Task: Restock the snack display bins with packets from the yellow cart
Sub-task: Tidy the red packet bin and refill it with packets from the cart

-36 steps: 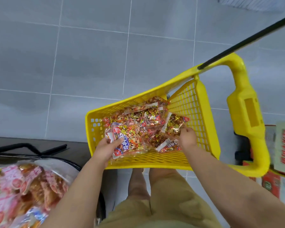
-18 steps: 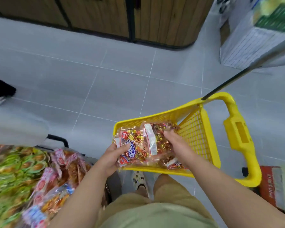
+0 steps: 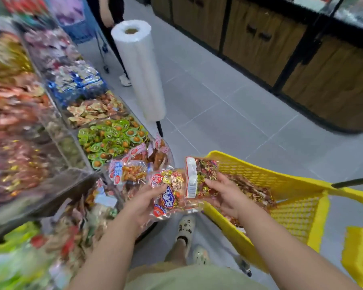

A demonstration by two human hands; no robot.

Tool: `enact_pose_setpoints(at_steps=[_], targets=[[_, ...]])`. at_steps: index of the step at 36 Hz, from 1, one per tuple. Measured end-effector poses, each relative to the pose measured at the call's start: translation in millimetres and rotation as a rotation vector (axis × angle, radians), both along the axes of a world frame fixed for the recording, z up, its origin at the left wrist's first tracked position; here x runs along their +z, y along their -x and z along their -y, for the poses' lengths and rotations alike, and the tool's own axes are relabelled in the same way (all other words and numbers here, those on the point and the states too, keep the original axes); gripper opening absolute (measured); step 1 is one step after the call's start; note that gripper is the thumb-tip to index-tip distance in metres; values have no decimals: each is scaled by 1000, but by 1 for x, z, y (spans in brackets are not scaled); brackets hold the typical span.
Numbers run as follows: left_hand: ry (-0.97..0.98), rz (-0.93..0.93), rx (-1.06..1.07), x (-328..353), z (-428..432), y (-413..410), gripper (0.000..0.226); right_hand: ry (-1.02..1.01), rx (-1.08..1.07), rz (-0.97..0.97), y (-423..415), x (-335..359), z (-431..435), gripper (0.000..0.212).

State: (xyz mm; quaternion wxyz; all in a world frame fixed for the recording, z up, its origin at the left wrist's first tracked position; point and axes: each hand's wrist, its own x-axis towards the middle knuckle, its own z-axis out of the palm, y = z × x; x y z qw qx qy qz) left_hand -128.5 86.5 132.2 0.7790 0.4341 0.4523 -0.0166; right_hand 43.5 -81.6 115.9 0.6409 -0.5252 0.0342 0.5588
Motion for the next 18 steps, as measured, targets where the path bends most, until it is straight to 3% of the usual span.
enact_pose_setpoints(at_steps=[2, 7, 14, 18], targets=[[-26, -2, 118, 1, -2, 33, 55, 1, 48, -5, 13, -1, -12, 53], [-41, -20, 371, 6, -9, 121, 64, -3, 175, -37, 54, 1, -47, 20], [-86, 26, 635, 15, -28, 228, 48, 2, 324, 15, 122, 11, -108, 21], [-118, 27, 682, 19, -54, 277, 59, 11, 350, 78, 165, 15, -148, 22]])
